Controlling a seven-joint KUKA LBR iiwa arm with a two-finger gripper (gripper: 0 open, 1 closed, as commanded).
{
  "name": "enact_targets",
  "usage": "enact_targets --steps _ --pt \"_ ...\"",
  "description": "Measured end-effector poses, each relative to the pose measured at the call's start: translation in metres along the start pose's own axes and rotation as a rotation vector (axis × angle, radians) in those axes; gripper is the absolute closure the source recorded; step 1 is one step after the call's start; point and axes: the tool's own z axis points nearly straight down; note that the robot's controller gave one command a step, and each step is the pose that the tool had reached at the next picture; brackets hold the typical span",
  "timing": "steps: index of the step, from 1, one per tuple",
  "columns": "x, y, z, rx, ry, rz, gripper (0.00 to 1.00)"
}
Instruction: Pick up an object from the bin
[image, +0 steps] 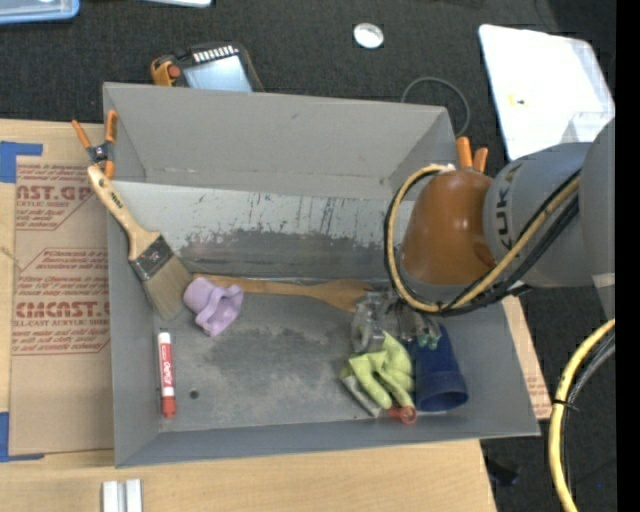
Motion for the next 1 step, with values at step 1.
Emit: enact_targets --steps 1 --pt "0.0188 -0.0486 0.0000 0.001 -0.002 -0.095 0.00"
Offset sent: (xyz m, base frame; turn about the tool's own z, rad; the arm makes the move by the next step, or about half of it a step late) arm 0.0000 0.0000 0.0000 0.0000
